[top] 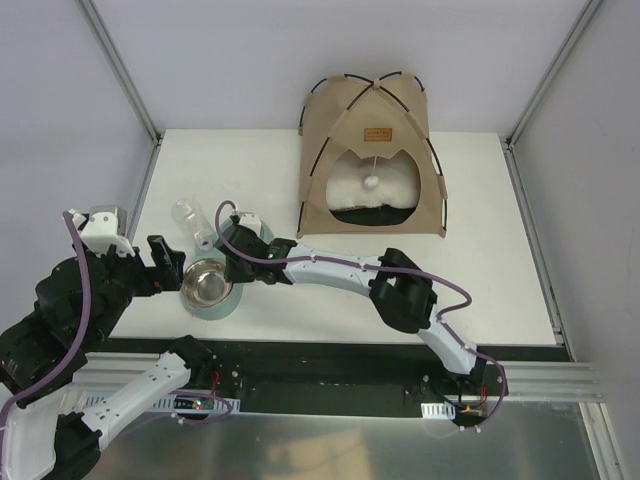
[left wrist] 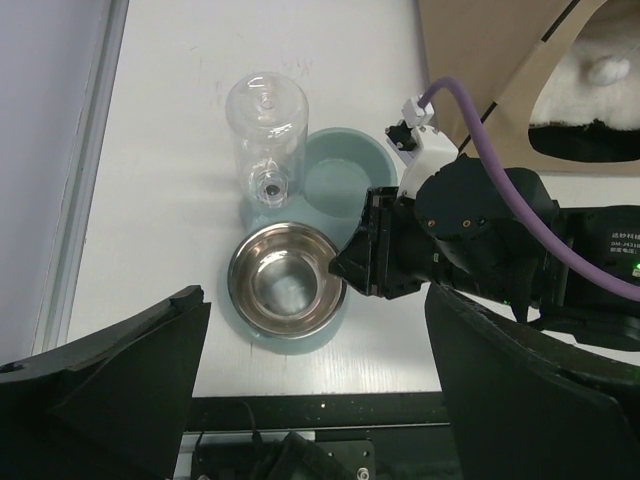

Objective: Set up the pet tent

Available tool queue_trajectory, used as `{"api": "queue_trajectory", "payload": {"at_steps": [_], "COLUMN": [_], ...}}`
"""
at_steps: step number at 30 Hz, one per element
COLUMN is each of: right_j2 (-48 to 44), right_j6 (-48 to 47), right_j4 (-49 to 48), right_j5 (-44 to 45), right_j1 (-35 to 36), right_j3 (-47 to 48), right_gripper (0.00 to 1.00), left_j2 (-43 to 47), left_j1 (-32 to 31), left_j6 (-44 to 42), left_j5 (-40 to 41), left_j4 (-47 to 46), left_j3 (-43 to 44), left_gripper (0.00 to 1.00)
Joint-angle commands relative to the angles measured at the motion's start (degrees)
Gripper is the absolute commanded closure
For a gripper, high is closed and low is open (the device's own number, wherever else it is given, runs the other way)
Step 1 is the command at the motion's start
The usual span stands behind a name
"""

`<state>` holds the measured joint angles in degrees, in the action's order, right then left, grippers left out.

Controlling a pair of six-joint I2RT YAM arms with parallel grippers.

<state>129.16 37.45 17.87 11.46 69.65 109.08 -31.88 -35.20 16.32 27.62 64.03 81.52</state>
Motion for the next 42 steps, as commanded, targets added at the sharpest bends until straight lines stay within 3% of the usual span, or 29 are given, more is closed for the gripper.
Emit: {"api": "queue_trajectory", "payload": {"at_steps": [1, 7, 9, 11, 13, 15, 17, 20, 25, 32, 38, 42], "right_j2": [-0.6, -4.1, -6.1, -8.7, -12.3, -17.0, -21.8, -30.0, -41.2, -62.8, -80.4, -84.8], "right_j6": [2.6, 3.4, 2.7, 1.2, 0.3, 0.3, 1.4, 5.8, 12.0, 12.4, 11.6, 10.2], "right_j4": [-1.7, -2.2, -1.0, 1.2, 3.2, 5.6, 9.3, 17.8, 39.9, 56.2, 67.2, 73.1], "right_j5": [-0.4, 0.1, 1.1, 2.8, 6.0, 10.0, 13.0, 17.0, 25.5, 34.1, 37.7, 39.4], "right_j1": [-0.4, -0.4, -0.4, -0.4, -0.6, -0.8, -1.9, -4.5, -9.4, -13.0, -14.6, -14.7], "right_j3": [1.4, -0.9, -1.0, -1.4, -3.9, -7.7, -11.7, -16.9, -21.9, -28.7, -23.6, -15.5], "right_gripper": [0.78, 0.78, 0.73, 0.58, 0.31, 0.12, 0.03, 0.01, 0.01, 0.01, 0.01, 0.01], "left_j2": [-1.5, -2.4, -2.8, -3.0, -3.1, -2.9, -2.7, -1.7, -0.4, -2.7, -2.7, -2.1], "left_j1": [0.0, 0.0, 0.0, 0.0, 0.0, 0.0, 0.0, 0.0, 0.0, -0.1, -0.1, -0.2], "left_j6": [1.0, -0.3, -0.7, -0.8, -0.5, 0.4, 1.6, 4.1, 9.5, 16.5, 20.1, 19.8], "left_j5": [1.9, 2.1, 1.7, 0.9, 0.3, 0.3, 0.8, 2.1, 3.8, 1.8, -1.3, -2.4], "left_j4": [1.9, 2.0, 1.9, 2.0, 2.2, 3.0, 4.4, 7.3, 13.5, 24.5, 27.5, 29.6], "left_j3": [1.6, 1.9, 1.8, 1.9, 2.2, 2.8, 3.6, 5.1, 7.9, 15.9, 19.1, 18.9], "left_gripper": [0.08, 0.08, 0.08, 0.07, 0.07, 0.06, 0.04, 0.03, 0.03, 0.03, 0.01, 0.01]}}
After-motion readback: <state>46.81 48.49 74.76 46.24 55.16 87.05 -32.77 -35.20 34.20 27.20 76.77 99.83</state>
